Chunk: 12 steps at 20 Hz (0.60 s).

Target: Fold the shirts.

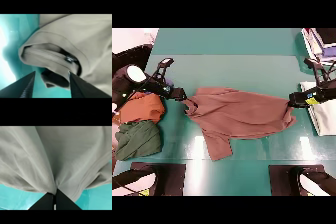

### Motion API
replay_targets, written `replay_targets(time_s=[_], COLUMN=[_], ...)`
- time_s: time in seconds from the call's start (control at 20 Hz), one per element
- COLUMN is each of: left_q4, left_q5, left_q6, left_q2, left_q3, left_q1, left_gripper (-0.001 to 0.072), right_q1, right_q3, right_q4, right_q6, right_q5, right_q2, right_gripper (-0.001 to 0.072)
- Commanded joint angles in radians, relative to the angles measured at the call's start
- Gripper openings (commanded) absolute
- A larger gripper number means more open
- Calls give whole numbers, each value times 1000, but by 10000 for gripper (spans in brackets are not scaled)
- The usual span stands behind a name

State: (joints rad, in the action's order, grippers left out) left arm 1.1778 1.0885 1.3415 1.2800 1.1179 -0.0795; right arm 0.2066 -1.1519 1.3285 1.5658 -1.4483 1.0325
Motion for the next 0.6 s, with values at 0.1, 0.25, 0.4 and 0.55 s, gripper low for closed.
replay_targets(time_s=[0.1, 0.25, 0.4, 0.55], left_q4=[-6, -7, 10, 24], left_q5=[-161, -144, -152, -89], left_q6=[35, 43, 47, 35], left_q2=[142, 200, 216, 252], left_q3=[25, 67, 79, 79], left_q1=[1, 1, 1, 1], left_gripper=[500, 501, 500, 500], right_q1=[22, 72, 114, 122], right_q3=[0, 0, 0, 0], right_q4=[-2, -1, -1, -1], right_q6=[0, 0, 0, 0], right_q5=[-10, -21, -17, -14], right_q2=[24, 65, 93, 109], right_gripper=[16, 16, 16, 16])
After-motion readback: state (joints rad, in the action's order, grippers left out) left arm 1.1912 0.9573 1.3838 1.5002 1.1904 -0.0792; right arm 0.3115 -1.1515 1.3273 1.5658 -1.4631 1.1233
